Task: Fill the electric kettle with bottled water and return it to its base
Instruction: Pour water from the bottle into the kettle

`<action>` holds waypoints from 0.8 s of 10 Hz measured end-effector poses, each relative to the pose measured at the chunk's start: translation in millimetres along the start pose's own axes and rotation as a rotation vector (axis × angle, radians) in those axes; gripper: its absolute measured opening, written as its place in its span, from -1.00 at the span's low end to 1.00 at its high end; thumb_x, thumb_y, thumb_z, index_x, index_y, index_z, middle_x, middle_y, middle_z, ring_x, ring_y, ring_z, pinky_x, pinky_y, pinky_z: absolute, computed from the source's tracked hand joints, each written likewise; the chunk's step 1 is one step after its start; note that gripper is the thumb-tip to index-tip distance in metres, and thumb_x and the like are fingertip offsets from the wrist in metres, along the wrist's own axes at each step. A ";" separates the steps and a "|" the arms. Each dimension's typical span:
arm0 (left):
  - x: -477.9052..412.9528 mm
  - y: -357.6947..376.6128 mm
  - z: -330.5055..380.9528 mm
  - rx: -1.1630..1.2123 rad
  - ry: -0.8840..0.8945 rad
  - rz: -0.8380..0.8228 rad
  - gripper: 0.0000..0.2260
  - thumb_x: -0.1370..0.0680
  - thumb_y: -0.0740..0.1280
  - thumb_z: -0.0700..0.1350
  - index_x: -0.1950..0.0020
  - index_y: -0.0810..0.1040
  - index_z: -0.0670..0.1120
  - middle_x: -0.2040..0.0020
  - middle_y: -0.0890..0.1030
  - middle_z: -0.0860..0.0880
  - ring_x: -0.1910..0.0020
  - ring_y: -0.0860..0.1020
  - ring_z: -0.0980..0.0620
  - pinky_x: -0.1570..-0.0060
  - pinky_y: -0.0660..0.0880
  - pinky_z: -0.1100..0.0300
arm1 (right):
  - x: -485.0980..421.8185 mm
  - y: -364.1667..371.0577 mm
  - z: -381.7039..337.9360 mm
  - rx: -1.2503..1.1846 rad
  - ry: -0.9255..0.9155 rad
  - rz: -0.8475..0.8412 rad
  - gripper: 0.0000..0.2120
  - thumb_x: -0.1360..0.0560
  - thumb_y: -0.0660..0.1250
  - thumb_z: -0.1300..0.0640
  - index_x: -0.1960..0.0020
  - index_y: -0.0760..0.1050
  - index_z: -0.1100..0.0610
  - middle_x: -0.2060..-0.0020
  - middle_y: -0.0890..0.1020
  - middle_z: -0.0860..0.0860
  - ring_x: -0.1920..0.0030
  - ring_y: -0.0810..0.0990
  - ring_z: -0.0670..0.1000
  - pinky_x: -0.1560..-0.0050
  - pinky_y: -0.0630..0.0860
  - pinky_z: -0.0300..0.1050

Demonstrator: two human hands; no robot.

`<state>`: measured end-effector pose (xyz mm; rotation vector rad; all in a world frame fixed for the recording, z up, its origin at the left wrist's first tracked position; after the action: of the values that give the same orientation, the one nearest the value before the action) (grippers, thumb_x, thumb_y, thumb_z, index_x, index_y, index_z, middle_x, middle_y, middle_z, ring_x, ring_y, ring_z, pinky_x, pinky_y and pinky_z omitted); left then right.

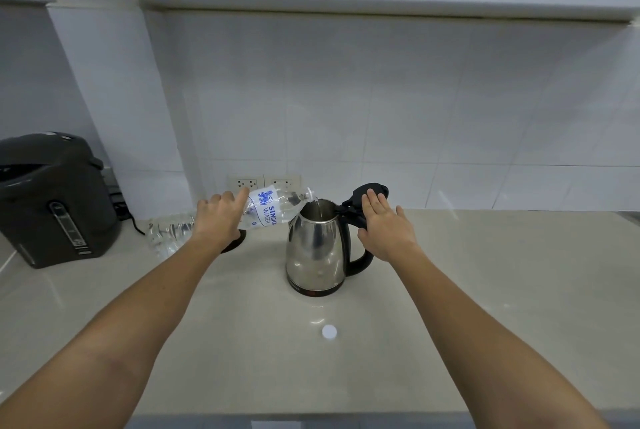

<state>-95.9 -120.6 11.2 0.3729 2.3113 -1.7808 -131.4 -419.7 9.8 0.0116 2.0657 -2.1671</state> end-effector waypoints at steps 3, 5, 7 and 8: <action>0.1 -3.1 -2.9 0.009 -0.014 -0.006 -0.39 -0.34 0.44 -0.19 -0.33 0.29 -0.07 0.03 0.54 -0.08 0.05 0.55 -0.12 0.09 0.46 0.04 | 1.3 0.1 0.6 -0.015 0.002 -0.006 -0.36 -0.61 0.05 0.00 -0.56 -0.17 0.16 -0.57 -0.14 0.03 -0.56 -0.12 0.03 -0.52 -0.01 0.09; 1.8 -3.7 -4.0 0.020 -0.023 -0.022 -0.37 -0.33 0.46 -0.18 -0.34 0.28 -0.08 0.00 0.54 -0.10 0.02 0.55 -0.14 0.05 0.46 0.01 | 1.9 -0.1 0.6 -0.024 0.002 -0.009 -0.35 -0.61 0.07 0.01 -0.56 -0.16 0.16 -0.57 -0.14 0.03 -0.56 -0.12 0.03 -0.52 -0.01 0.09; 3.4 -4.0 -5.3 -0.002 -0.021 -0.022 -0.35 -0.34 0.45 -0.18 -0.37 0.26 -0.07 -0.01 0.55 -0.08 0.01 0.55 -0.13 0.06 0.45 0.05 | 1.7 -0.9 0.2 -0.021 0.002 -0.015 -0.35 -0.61 0.06 0.01 -0.56 -0.17 0.16 -0.57 -0.15 0.03 -0.56 -0.13 0.03 -0.52 -0.01 0.09; 3.7 -4.1 -6.6 -0.019 -0.019 -0.015 -0.35 -0.34 0.45 -0.18 -0.37 0.27 -0.07 0.01 0.54 -0.08 0.03 0.56 -0.12 0.09 0.45 0.06 | 2.0 -1.0 0.1 -0.026 0.005 -0.018 -0.35 -0.61 0.06 0.02 -0.56 -0.17 0.16 -0.57 -0.15 0.03 -0.56 -0.13 0.03 -0.52 0.00 0.09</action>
<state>-100.8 -114.9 15.5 0.3356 2.3219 -1.7607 -133.4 -419.9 10.6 -0.0050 2.1040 -2.1525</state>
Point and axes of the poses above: each hand's wrist, its own x-axis away from the middle knuckle, its own y-axis out of the palm, z = x × y, the point moved 4 cm from there along -x, towards the middle knuckle
